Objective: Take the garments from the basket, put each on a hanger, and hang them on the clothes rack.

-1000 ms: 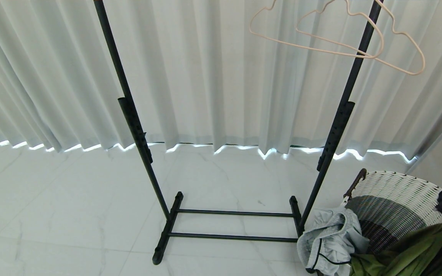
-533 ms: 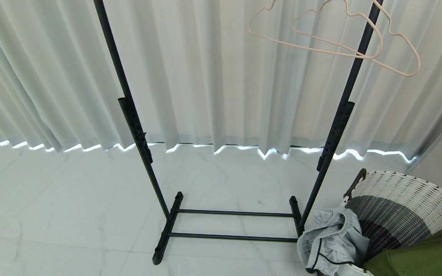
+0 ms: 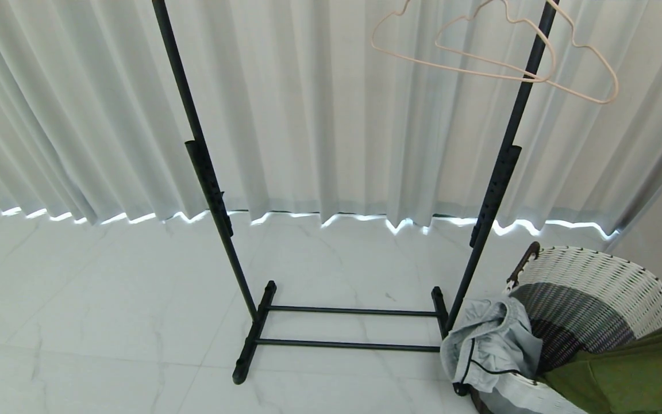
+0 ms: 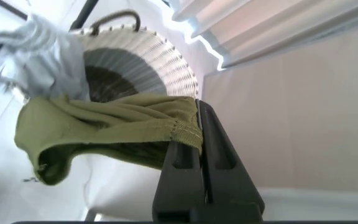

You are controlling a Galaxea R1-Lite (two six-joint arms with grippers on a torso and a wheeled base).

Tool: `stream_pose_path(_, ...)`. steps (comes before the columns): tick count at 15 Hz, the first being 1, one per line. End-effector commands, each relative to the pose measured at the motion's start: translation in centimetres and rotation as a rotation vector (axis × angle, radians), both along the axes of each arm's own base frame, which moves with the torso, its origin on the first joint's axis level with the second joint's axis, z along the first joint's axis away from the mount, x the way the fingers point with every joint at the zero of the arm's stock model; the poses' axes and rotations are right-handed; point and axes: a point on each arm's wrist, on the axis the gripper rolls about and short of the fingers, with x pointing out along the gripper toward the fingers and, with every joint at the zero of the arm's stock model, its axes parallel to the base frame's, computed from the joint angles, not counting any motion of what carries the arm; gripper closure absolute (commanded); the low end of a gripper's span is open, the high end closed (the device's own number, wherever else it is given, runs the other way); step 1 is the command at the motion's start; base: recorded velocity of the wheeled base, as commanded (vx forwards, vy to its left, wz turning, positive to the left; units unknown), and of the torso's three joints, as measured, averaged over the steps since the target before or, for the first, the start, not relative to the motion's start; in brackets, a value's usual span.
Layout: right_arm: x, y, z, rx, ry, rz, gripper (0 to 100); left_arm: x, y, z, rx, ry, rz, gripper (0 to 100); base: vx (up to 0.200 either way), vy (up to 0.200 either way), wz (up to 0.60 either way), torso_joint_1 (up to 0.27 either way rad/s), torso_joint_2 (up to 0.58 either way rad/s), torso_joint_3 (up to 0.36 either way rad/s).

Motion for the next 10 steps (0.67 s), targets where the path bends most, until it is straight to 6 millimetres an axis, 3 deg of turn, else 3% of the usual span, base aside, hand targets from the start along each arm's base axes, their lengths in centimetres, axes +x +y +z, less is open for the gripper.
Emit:
stream_pose_path(1, -0.1, 0.0, 0.0, 0.000, -0.004, 0.002, 100, 0.0, 0.0, 0.0, -0.001, 0.000, 0.000, 0, -0.200, 0.000, 0.00, -0.002, 0.01, 0.007)
stream_pose_path(2, -0.1, 0.0, 0.1, 0.000, -0.006, 0.003, 100, 0.0, 0.0, 0.0, -0.003, 0.000, 0.000, 0, -0.200, 0.000, 0.00, 0.007, 0.00, 0.007)
stream_pose_path(7, 0.0, 0.2, -0.2, 0.005, 0.020, 0.044, 100, 0.0, 0.0, 0.0, 0.002, 0.000, 0.000, 0, 0.000, 0.000, 0.00, 0.000, 0.00, 0.000)
stream_pose_path(10, -0.4, 0.7, -1.2, 0.091, 0.123, 0.150, 100, 0.0, 0.0, 0.0, 0.003, 0.000, 0.000, 0, 0.000, 0.000, 0.00, 0.000, 0.00, 0.000)
